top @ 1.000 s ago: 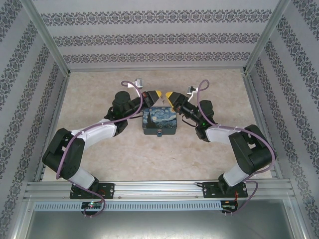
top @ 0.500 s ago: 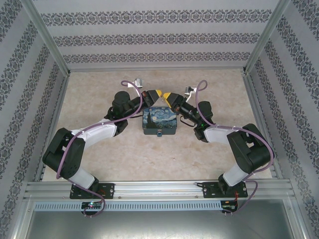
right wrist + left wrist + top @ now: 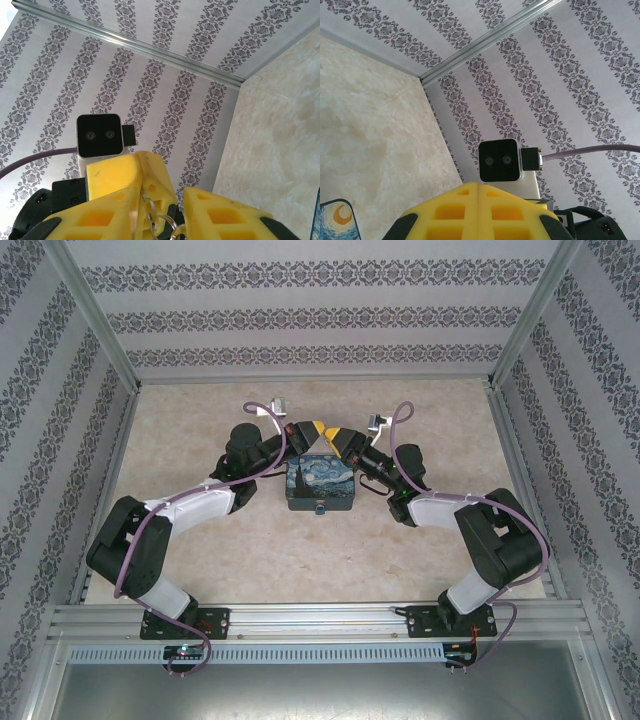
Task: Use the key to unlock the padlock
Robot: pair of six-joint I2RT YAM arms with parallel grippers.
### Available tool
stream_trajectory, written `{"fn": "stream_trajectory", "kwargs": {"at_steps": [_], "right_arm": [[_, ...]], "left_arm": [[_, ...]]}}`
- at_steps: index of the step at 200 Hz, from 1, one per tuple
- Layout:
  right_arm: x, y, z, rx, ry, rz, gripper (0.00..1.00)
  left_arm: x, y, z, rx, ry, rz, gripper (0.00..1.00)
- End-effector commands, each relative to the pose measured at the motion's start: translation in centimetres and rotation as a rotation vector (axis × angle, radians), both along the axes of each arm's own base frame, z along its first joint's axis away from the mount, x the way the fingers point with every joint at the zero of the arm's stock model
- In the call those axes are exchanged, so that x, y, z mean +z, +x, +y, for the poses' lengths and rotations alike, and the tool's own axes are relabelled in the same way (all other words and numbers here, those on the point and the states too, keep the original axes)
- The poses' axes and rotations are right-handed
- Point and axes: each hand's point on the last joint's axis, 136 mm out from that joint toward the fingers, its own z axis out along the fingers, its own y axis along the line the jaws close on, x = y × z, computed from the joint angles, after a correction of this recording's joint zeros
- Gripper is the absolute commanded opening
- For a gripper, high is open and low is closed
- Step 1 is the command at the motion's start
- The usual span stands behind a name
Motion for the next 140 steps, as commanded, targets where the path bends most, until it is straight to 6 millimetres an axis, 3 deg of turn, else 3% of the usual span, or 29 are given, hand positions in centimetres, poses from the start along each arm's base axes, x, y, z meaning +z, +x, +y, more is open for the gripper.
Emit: {"fn": "stream_trajectory", "kwargs": {"at_steps": [1,140], "right_arm": [[2.0,-0.5,0.9,0.036,0.031,-0.069,0.29],[0.8,-1.1,1.0,0.048,0.022,-0.046,0.26]], "left_arm": [[0.6,0.2,0.2,-0.007,-0.025,-0.029,0.0],[0.3,0.3,0.4,0.006,-0.025,-0.02,0.0]]}}
